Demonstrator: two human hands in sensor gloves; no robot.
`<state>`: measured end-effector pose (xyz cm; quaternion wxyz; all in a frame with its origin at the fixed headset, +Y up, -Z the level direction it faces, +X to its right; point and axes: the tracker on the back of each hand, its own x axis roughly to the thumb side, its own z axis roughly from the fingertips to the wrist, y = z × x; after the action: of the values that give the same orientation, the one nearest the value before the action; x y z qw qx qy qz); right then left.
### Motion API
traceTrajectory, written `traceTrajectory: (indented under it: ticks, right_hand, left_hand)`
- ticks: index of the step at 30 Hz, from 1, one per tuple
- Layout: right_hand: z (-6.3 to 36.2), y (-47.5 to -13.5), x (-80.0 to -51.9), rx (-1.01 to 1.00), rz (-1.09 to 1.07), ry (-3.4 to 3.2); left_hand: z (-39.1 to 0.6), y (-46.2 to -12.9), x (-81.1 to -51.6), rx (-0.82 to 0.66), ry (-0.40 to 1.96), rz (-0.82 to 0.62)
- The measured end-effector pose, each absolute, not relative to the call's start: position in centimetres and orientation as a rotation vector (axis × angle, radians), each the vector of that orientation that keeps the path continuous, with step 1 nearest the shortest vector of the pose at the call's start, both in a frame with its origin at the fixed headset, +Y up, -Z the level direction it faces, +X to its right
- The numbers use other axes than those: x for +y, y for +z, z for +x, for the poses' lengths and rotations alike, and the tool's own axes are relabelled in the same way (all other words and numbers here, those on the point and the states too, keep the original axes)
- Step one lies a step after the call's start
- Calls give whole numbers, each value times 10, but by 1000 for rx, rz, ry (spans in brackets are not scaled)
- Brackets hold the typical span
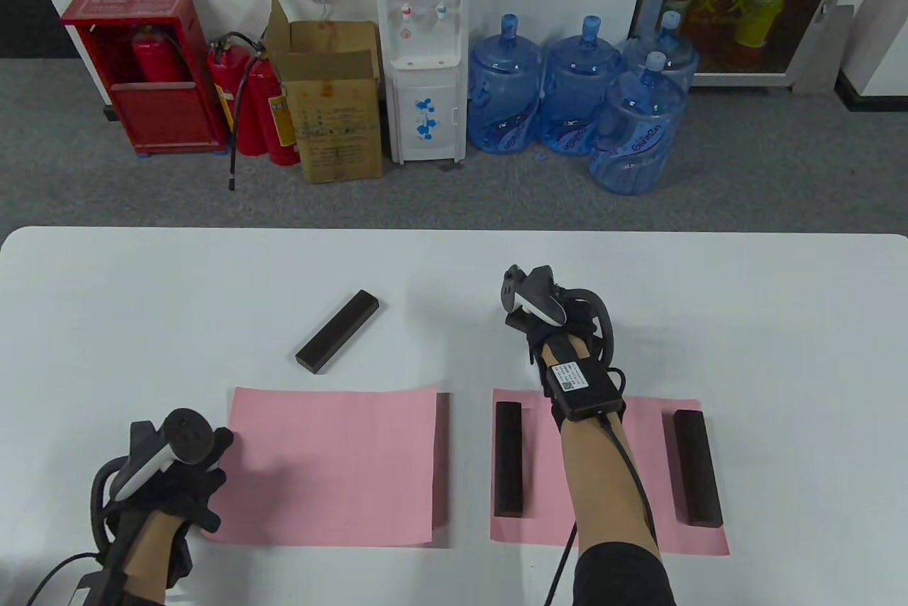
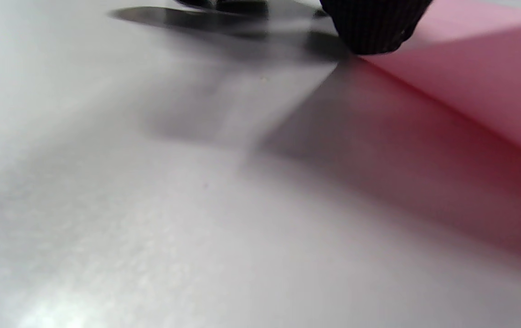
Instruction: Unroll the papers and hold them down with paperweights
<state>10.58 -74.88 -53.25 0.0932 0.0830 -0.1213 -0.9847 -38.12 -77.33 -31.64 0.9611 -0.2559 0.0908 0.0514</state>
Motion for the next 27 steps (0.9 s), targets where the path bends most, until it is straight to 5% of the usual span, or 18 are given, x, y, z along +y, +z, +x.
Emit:
traceTrajectory:
  ticks: [6, 12, 19, 27]
  right_hand:
    - [79, -504, -695, -127, 88, -3114]
    - [35, -451, -669, -248, 9, -3388]
    - [-16, -397, -695, -451, 7, -3403]
    - [-43, -376, -745, -590, 63, -3260]
  left_hand:
    - [-381, -316, -773, 183, 107, -519]
    - [-382, -316, -774, 183, 112, -516]
    - [-382, -316, -774, 180, 119, -515]
    - [-383, -316, -775, 180, 124, -516]
